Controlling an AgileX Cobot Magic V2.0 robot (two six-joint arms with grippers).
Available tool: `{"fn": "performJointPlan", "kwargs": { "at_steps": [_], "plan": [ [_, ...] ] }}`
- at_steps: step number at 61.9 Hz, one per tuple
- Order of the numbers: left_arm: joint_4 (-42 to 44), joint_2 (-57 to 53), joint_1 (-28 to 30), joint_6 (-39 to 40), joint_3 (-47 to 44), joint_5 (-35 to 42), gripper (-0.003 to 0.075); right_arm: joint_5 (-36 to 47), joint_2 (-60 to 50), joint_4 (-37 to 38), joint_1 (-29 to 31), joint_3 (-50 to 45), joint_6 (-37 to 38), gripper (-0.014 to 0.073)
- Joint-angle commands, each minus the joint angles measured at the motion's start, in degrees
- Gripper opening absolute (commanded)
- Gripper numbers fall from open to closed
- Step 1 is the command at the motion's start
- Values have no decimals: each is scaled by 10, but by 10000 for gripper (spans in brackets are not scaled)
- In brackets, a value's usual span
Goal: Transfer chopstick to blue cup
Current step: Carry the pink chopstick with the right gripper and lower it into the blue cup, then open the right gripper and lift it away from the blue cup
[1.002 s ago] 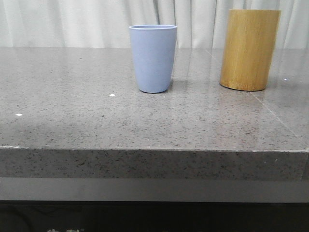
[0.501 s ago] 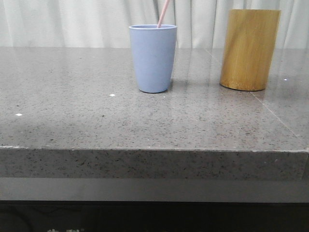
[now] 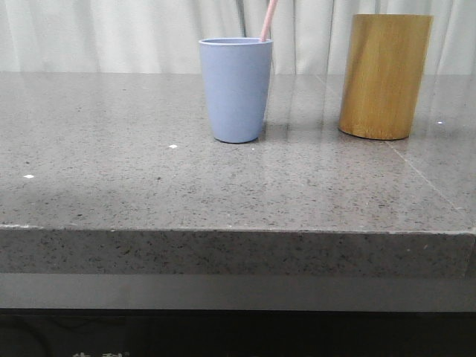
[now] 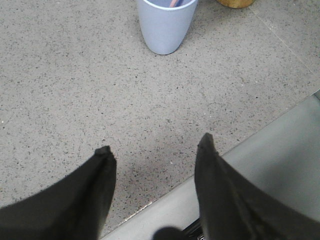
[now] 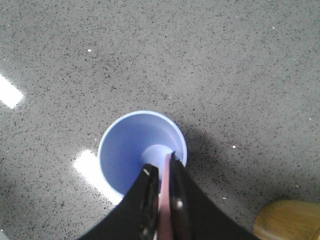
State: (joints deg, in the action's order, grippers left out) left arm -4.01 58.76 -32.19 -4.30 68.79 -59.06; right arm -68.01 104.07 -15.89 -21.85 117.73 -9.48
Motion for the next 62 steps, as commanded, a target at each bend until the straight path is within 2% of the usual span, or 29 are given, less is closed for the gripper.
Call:
{"fn": "performJointPlan", "kwargs": {
  "at_steps": [1,8,13,28,44,52,62],
  "plan": [
    [-7,-9,-4,5,13,36,367,33,-26,-8,-1,14,-8,208],
    [-7,-9,-4,5,13,38,367,37,-28,-12,-1,14,-8,356],
    [-7,-9,-4,5,13,41,367,37,-28,-16,-1,14,-8,400],
    [-7,-9,-4,5,13,42,367,25,-50,-11,-1,14,-8,402],
    [-7,-9,-4,5,13,42,367,12,-137,31,-1,9,-8,402],
    [-7,-9,-4,5,13,42,367,18,-198,44,-1,-24,-8,402],
    [-7,-9,-4,5,13,42,367,37,-275,45,1,-112,-8,402]
  ]
}}
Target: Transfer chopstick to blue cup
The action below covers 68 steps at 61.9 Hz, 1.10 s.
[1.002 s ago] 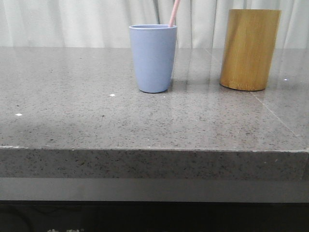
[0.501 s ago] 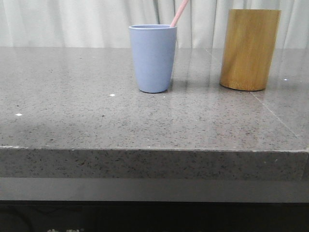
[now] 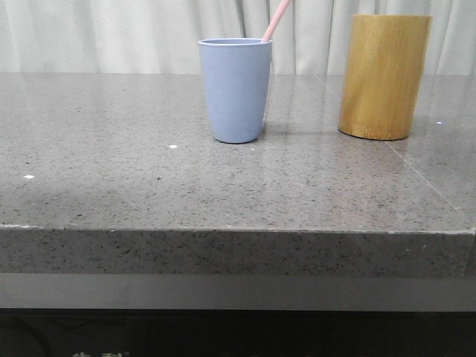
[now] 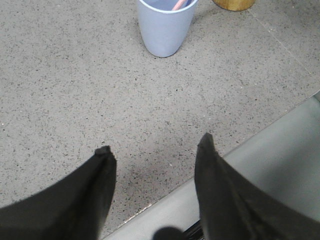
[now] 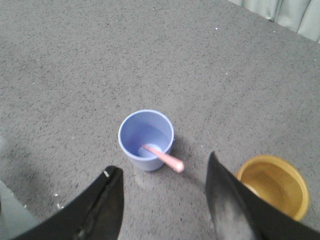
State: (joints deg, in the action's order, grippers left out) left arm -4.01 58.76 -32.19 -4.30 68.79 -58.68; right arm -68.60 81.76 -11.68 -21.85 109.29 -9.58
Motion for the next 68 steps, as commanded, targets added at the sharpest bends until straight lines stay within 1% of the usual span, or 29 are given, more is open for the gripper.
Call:
{"fn": "performJointPlan", "kwargs": {
  "at_steps": [1,18,21,30,34,43,57,61,63,68],
  "plan": [
    [-7,-9,-4,5,13,38,367,47,-63,3,1,-43,-7,402],
    [-7,-9,-4,5,13,39,367,129,-209,3,1,-262,0,402],
    [-7,-9,-4,5,13,41,367,149,-238,3,1,-311,0,402],
    [-7,-9,-4,5,13,41,367,221,-317,5,1,-422,4,402],
    [-7,-9,-4,5,13,41,367,246,-354,16,1,-464,12,402],
    [-7,-9,-4,5,13,41,367,248,-395,50,1,-520,54,402],
    [-7,-9,-4,5,13,42,363,240,-398,51,1,-530,55,400],
    [-7,-9,-4,5,13,42,317,240,-398,51,1,-530,55,356],
    [-7,-9,-4,5,13,42,279,240,-398,51,1,-530,55,320],
    [-7,-9,-4,5,13,42,181,240,-398,51,1,-530,55,183]
  ]
}}
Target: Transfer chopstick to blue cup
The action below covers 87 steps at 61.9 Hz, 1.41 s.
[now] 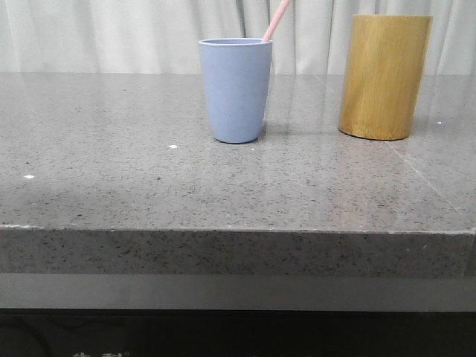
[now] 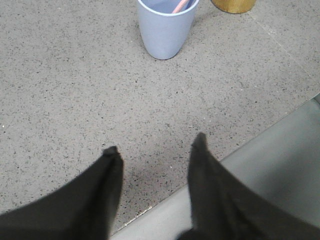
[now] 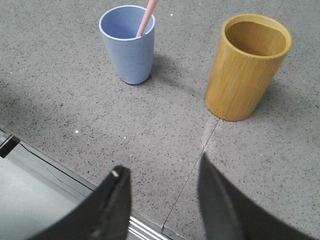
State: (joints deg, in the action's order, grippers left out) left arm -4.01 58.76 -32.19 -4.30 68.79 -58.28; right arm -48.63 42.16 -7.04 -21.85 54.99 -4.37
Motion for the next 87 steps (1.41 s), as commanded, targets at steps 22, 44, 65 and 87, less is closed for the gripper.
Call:
{"fn": "performJointPlan", "kwargs": {
  "at_steps": [22,44,65,87],
  "plan": [
    [-7,-9,-4,5,13,38,-19,38,-3,5,1,13,3,-67],
    [-4,-13,-3,2,4,52,-19,38,-3,5,1,13,3,-67],
    [68,-186,125,-12,-236,361,-19,38,-3,5,1,13,3,-67],
    [0,-488,243,-12,-552,546,-19,38,-3,5,1,13,3,-67]
  ]
}}
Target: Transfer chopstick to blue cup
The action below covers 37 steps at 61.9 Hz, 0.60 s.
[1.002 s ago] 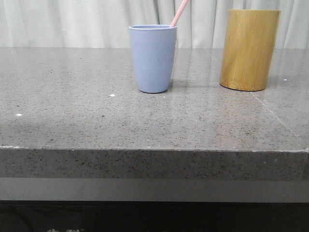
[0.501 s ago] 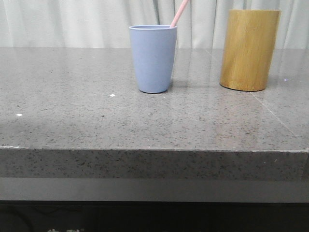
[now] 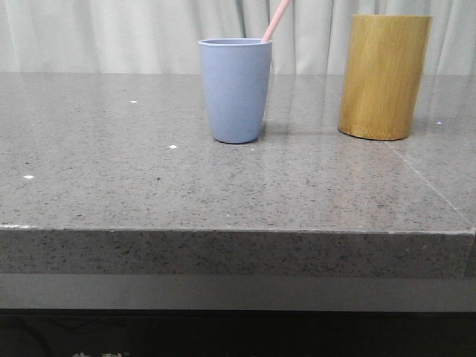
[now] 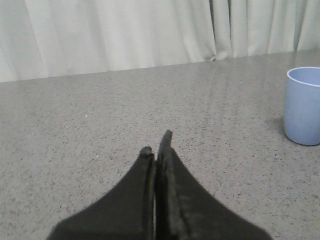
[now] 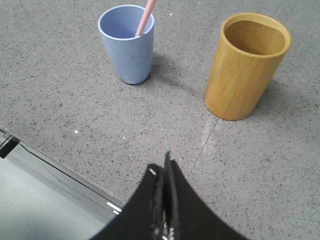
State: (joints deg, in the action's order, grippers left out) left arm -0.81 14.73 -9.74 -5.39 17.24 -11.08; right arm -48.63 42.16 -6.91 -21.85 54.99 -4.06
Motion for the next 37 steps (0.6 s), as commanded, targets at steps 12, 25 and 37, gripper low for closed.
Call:
{"fn": "performJointPlan", "kwargs": {
  "at_steps": [12,25,37],
  "plan": [
    [-69,-147,57,-1,-143,122,-19,38,-3,4,1,13,0,-67],
    [-80,-164,57,0,-182,154,-19,38,-3,4,1,13,0,-67],
    [-80,-162,57,0,-182,151,-19,33,-3,4,1,13,0,-67]
  ]
}}
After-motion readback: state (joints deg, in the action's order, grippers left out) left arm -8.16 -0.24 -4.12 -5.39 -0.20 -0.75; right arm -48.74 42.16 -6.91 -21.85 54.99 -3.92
